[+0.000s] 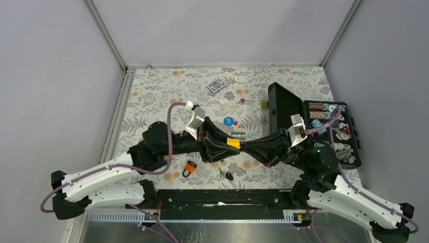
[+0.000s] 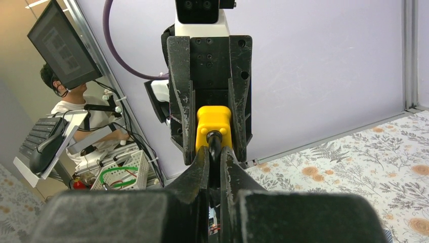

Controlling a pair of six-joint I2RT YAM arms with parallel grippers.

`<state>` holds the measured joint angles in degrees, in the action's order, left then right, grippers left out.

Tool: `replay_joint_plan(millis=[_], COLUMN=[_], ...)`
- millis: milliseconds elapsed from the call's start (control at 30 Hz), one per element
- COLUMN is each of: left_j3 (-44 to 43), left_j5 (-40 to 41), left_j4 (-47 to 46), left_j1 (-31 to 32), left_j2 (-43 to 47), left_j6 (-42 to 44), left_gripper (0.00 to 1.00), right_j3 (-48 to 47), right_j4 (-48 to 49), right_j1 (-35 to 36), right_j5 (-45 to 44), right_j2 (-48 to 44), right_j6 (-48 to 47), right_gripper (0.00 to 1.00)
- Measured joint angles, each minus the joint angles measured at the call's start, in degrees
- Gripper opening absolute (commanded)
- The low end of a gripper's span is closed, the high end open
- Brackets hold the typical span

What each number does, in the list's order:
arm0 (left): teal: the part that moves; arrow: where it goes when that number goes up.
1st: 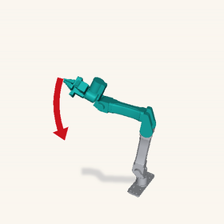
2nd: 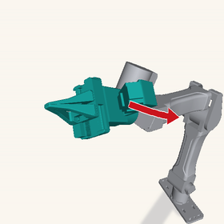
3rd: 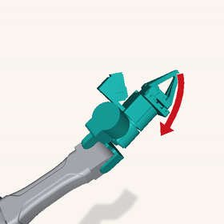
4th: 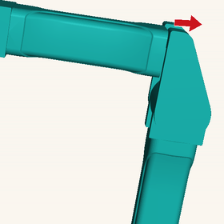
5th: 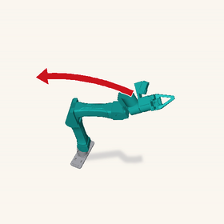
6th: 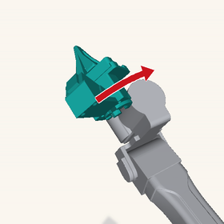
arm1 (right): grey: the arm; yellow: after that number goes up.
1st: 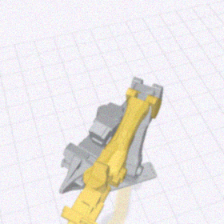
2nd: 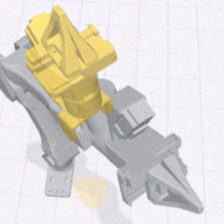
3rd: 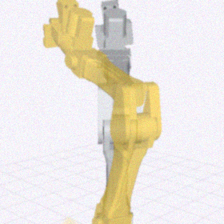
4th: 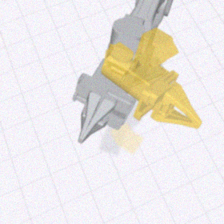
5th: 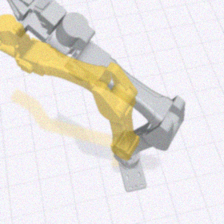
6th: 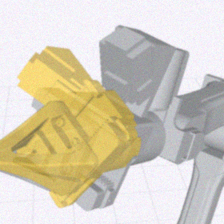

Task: Lock with the key
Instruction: Lock the lock.

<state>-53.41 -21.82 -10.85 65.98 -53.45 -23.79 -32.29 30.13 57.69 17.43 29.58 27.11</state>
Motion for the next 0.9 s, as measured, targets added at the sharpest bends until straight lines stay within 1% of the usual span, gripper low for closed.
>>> replay_joint_plan(millis=[467, 700, 767, 867, 900], left_j3=[-2.40, -3.26, -3.26, -3.13, -3.02], left_j5=[-0.74, -1.77, -1.70, -1.42, -1.29], left_j4=[-0.94, -2.45, -2.60, -2.08, -1.86], left_j1=[0.00, 1.01, 1.09, 1.27, 1.42], left_j2=[-1.18, -1.53, -1.53, -1.60, -1.70], left_j6=[0.33, 0.24, 0.26, 0.31, 0.31], left_gripper=[0.00, 0.00, 0.00, 0.00, 0.00], right_j3=[0.61, 0.61, 0.50, 0.28, 0.24], right_j4=[5.16, 8.22, 7.89, 4.85, 3.06], right_j1=[0.07, 1.88, 2.25, 2.84, 3.17], right_j5=[0.13, -0.44, -1.03, -2.40, -3.04], right_j2=[1.51, 2.60, 2.40, 0.94, 0.02], right_j6=[0.07, -0.63, -1.29, -2.25, -2.64], right_gripper=[0.00, 0.00, 0.02, 0.06, 0.09])
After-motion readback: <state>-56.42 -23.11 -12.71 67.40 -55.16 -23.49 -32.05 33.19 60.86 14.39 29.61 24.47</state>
